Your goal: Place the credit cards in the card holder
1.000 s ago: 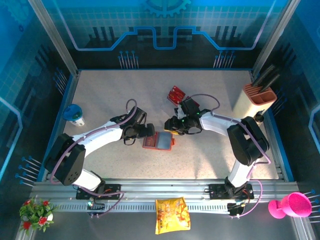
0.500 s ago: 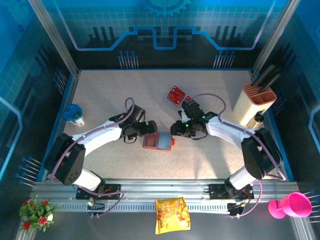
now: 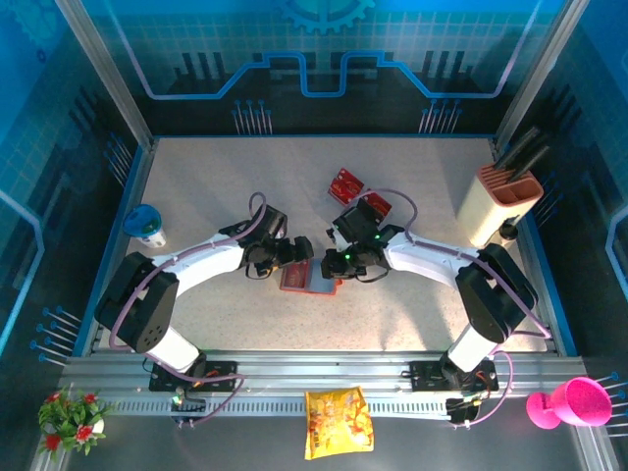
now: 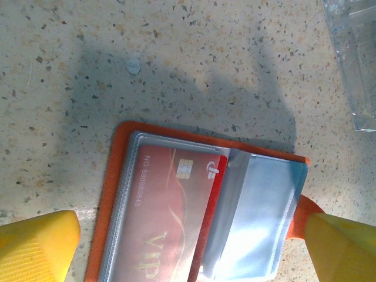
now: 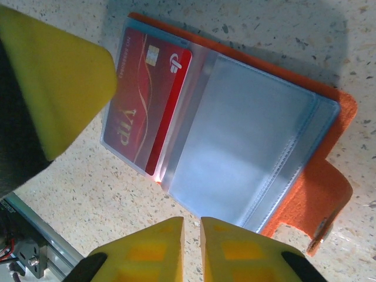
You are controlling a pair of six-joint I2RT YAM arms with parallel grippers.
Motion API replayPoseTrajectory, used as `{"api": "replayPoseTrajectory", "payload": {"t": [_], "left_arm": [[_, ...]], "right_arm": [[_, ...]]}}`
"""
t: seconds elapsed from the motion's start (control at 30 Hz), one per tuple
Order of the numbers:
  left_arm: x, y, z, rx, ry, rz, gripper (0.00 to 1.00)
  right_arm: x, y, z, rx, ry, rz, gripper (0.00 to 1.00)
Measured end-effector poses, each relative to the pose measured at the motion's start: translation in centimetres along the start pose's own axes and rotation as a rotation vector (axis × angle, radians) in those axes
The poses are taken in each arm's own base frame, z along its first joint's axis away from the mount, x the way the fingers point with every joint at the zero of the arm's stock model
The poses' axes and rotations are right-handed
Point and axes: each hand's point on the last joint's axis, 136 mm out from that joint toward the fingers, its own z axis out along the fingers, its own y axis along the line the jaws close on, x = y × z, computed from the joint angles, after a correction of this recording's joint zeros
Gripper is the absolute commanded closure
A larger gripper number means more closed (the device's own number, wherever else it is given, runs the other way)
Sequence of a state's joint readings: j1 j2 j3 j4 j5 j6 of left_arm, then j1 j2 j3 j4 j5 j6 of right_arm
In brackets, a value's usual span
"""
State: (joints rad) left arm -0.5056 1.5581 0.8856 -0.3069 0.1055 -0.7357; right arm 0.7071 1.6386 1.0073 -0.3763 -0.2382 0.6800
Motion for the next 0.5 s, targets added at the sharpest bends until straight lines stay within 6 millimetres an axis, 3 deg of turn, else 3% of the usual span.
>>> {"api": "replayPoseTrajectory", "payload": {"t": [0.27, 0.5], "left_arm": [[0.0, -0.2, 0.0, 0.009, 0.000, 0.000, 0.01], [-0.1, -0.2, 0.3, 0.009, 0.003, -0.015, 0.01]], "right_arm": [[-0.1, -0.1, 0.1, 0.002, -0.002, -0.001, 0.85], [0.3, -1.0, 1.8, 0.025, 0.030, 0.007, 0.87]]}}
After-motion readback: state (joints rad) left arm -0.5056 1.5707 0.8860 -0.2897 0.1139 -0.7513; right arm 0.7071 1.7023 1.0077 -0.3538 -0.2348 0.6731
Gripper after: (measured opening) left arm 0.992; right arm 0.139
